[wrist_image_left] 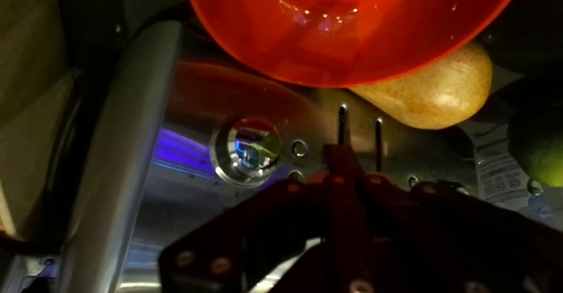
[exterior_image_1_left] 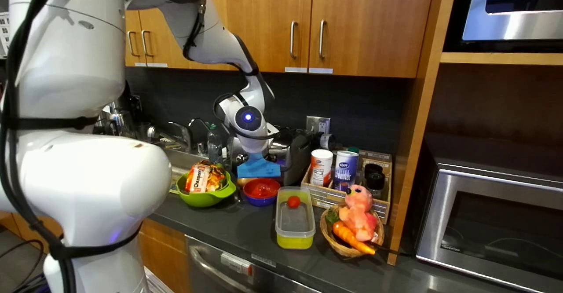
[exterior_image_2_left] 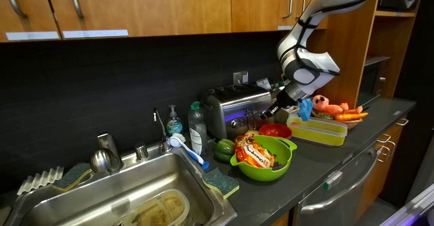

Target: Press the right knob on the toaster

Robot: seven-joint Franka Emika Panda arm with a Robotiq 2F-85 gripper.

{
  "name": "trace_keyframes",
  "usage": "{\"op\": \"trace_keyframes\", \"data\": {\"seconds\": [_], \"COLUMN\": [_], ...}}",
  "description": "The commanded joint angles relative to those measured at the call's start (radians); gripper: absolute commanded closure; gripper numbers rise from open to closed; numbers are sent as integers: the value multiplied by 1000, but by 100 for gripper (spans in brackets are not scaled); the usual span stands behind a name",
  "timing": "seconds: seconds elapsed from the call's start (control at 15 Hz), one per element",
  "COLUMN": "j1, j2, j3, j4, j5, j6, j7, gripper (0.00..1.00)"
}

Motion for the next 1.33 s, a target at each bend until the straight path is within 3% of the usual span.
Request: {"op": "trace_keyframes", "data": {"seconds": [0.0, 1.27], "j1": [3, 6], "j2": [3, 52], "j3": [-11, -27], "j4": [13, 60], "j5": [30, 30], "j6": [-8, -7], "j7": [-37, -47], "gripper": [100, 100]}}
